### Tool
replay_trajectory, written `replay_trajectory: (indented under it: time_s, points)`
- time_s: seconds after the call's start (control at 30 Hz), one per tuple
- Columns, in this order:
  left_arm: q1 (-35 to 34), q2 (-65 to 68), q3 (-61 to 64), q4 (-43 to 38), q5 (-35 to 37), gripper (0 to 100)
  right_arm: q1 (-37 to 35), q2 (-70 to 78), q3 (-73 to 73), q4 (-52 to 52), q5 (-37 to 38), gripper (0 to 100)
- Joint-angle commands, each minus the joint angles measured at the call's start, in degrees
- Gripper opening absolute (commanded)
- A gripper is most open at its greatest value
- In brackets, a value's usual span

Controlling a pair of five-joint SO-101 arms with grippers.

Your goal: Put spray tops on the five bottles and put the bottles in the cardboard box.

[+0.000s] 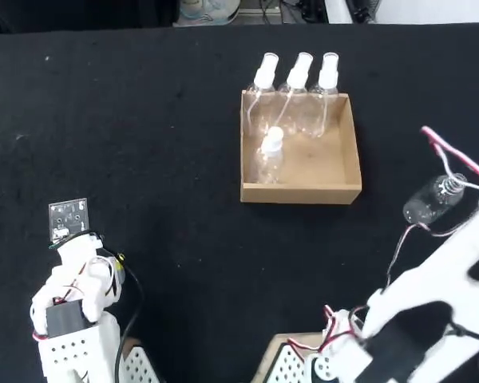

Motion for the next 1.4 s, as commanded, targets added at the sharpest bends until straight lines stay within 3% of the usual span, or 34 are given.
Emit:
replay_trajectory:
  time_s: [0.0, 0.27, 0.6, 1.13, 1.37]
  points:
    - [-0.13, -0.35, 1.19, 0.26, -0.26, 19, -0.53, -6.90, 14.20, -17.14, -0.18, 1.1]
    - [-0.13, -0.35, 1.19, 0.26, -0.26, 19, -0.97, -17.19, 35.03, -39.03, -0.26, 1.5]
    - [-0.13, -0.35, 1.19, 0.26, -0.26, 19, -1.93, -18.51, 47.52, -60.48, -0.26, 1.5]
    - [-0.13, -0.35, 1.19, 0.26, -0.26, 19, -5.45, -19.91, 62.20, -83.87, 0.26, 1.5]
    - [-0.22, -0.35, 1.19, 0.26, -0.26, 19, -5.19, -19.91, 65.10, -85.80, 0.35, 1.5]
